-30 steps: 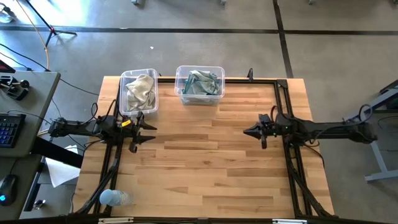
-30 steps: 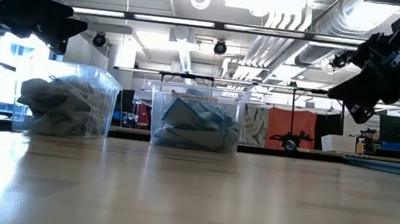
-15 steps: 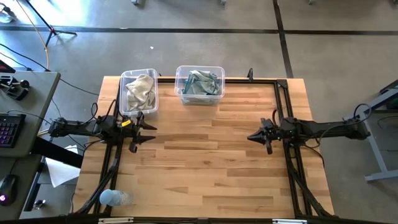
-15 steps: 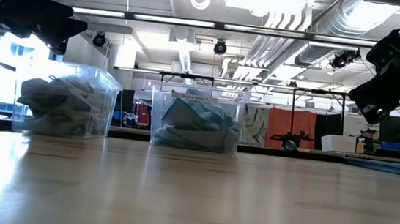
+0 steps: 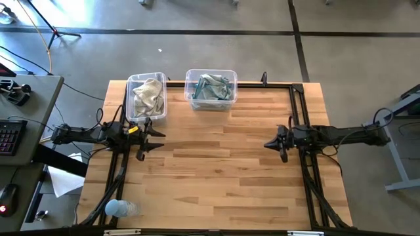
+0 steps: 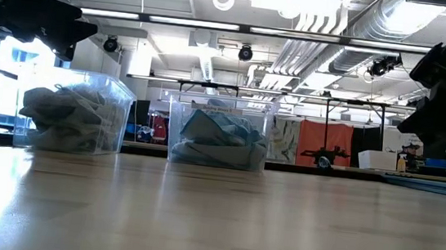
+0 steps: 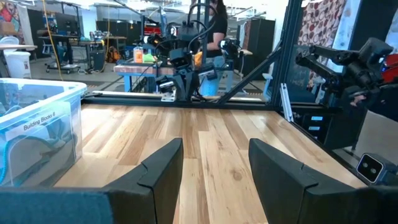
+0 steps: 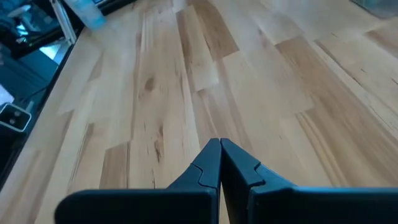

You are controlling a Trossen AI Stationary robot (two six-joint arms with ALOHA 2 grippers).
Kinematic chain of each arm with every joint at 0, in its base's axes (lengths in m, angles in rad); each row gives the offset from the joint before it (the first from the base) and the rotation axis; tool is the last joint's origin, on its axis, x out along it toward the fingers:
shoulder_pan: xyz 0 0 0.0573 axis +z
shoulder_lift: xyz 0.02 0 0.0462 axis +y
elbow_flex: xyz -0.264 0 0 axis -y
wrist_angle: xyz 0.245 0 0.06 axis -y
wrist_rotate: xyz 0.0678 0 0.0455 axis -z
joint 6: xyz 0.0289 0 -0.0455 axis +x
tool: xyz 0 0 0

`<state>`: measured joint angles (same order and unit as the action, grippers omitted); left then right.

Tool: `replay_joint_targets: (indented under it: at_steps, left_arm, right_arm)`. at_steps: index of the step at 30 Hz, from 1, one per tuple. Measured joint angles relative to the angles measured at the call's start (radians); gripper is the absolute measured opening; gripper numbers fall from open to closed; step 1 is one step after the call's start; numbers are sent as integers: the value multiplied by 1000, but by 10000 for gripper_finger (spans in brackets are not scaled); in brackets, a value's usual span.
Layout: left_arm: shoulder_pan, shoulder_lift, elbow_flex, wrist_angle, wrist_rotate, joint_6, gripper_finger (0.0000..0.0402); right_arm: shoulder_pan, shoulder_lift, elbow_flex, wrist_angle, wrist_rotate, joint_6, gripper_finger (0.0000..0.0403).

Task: Sort microfiber towel by color & place in baskets
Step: Return to Home Position

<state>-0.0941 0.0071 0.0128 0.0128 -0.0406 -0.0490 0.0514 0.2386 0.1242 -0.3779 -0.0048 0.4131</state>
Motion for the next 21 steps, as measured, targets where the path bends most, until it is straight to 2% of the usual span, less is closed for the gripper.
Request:
replay_joint_targets:
  at_steps: [8,14,21]
  left_arm:
    - [0,0,0,0,0,0,170]
    - [0,0,0,0,0,-1,170]
    - [0,0,0,0,0,-2,170]
  right_arm:
    - [36,0,0,-13,0,8,0]
    - [37,0,0,17,83,5,0]
    - [37,0,0,9,91,-53,0]
